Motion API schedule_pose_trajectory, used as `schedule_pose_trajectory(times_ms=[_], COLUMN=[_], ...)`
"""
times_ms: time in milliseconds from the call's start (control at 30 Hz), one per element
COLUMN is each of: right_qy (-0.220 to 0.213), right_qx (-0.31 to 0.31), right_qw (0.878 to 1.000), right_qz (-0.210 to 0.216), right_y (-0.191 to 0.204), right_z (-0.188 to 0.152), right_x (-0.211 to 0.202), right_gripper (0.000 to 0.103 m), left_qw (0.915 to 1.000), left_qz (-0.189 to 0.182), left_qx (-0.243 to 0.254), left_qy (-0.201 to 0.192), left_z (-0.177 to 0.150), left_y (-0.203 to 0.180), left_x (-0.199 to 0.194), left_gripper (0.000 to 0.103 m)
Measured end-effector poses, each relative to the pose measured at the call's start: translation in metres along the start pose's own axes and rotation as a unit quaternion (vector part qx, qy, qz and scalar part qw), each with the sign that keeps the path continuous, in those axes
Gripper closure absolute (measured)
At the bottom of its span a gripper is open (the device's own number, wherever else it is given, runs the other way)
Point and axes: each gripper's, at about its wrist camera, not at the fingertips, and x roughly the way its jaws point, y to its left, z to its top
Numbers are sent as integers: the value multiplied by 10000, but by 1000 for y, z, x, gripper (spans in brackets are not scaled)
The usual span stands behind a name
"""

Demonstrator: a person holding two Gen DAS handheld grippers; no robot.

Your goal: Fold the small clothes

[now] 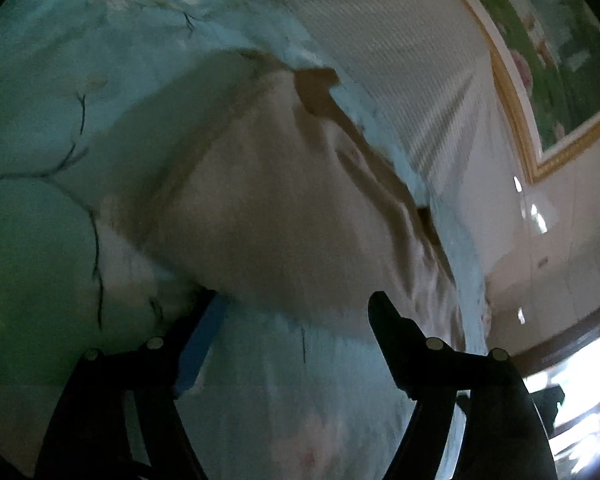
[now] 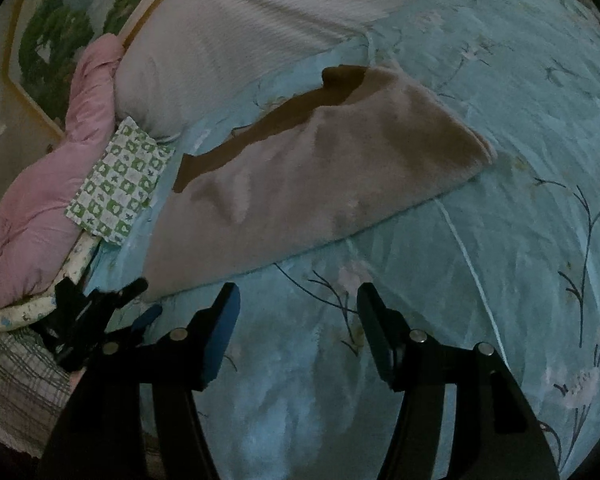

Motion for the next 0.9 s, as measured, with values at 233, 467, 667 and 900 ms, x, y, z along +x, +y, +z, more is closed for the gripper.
schedule_pose_trajectory(times_ms=[233,467,667,900], right_qy=[-11,-34,-157,88], right_qx=[-83,-228,-368,-33], right_qw=[10000,9997,9992,9989], right_qz=[43,-44,-97,467], right_y=[6,-4,-14,-22], right_z=[7,34,76,123], right_x=[6,17,25,43], right_gripper=[41,41,41,41], left_qw=[9994,9974,9811,9532], left_qz=[138,220,344,185], left_qx=[-45,485,1751,2985], left_qy=[-321,-490,-754,-450], left_z=[27,43,33,-2], left_y=[-10,-32,-91,-174], left_x=[22,36,30,67], left_gripper=[29,67,96,96])
